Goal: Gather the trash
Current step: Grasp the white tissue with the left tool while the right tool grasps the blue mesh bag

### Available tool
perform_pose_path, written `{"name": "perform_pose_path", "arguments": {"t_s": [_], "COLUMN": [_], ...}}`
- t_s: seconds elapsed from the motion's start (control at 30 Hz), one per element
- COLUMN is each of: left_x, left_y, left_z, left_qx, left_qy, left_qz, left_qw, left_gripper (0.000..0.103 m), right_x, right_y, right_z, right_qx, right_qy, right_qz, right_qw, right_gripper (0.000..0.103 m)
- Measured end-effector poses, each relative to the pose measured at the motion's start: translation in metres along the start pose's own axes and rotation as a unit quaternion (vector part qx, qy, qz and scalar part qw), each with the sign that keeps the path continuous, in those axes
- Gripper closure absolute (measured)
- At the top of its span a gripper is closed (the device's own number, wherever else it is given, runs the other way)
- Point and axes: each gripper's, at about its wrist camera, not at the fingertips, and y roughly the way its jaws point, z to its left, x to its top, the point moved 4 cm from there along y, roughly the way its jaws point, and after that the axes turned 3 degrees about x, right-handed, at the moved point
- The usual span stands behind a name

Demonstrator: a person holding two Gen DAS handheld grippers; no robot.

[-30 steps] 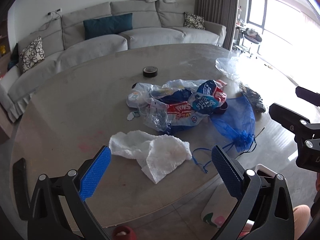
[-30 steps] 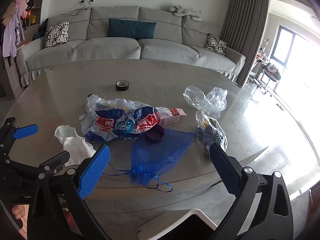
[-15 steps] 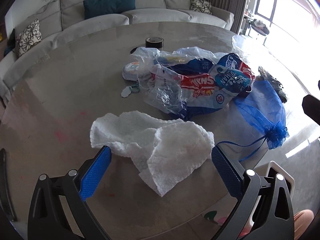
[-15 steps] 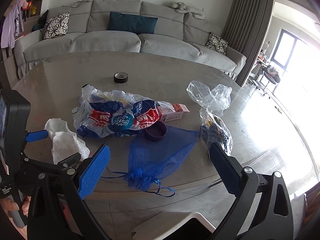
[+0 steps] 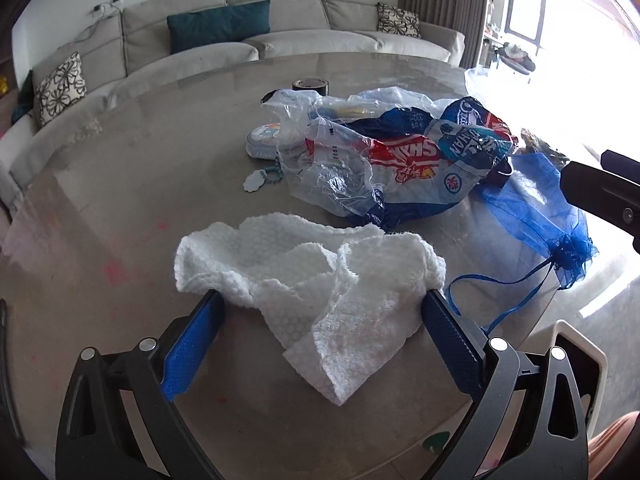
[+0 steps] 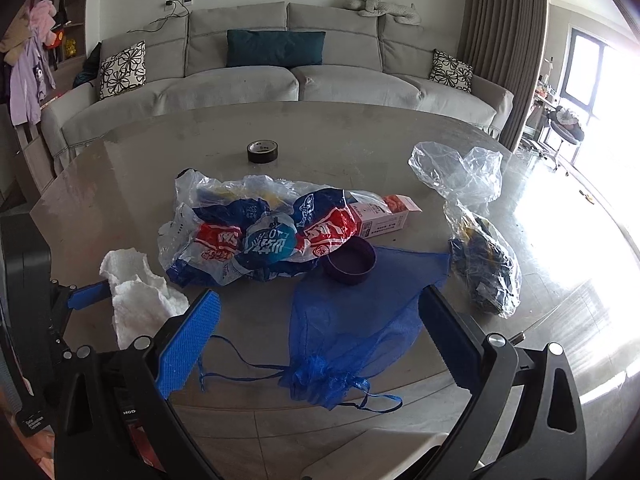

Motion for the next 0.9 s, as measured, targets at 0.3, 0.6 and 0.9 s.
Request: {"name": "perform_pose_path", "arguments": {"t_s": [0.3, 0.6, 0.9], "left_x": [0.002, 0.026, 0.033], "left_y": [-0.018, -0.064, -0.083], "left_z": [0.009, 0.019, 0.002], "left_qx": [-0.052, -0.049, -0.088], "left_qy": [-0.024, -0.030, -0.015], "left_qz": [-0.004, -0.085, -0.105], "left_qw": [0.9983, 0.9947, 0.9905], "left_gripper": [0.090, 0.090, 0.090], "right_x": [-0.015, -0.032, -0.046], "right_y": [0.003, 0.030, 0.058], "right_z": [-0.016, -0.029, -0.037], "right_qx": [-0.024, -0.040, -0.035], "right_qy": [0.025, 0.049, 0.092], "right_qz": [0.008, 0.029, 0.043], "right_qw": [0.999, 0.998, 0.994], "right_gripper": [0.004, 0.004, 0.007]}}
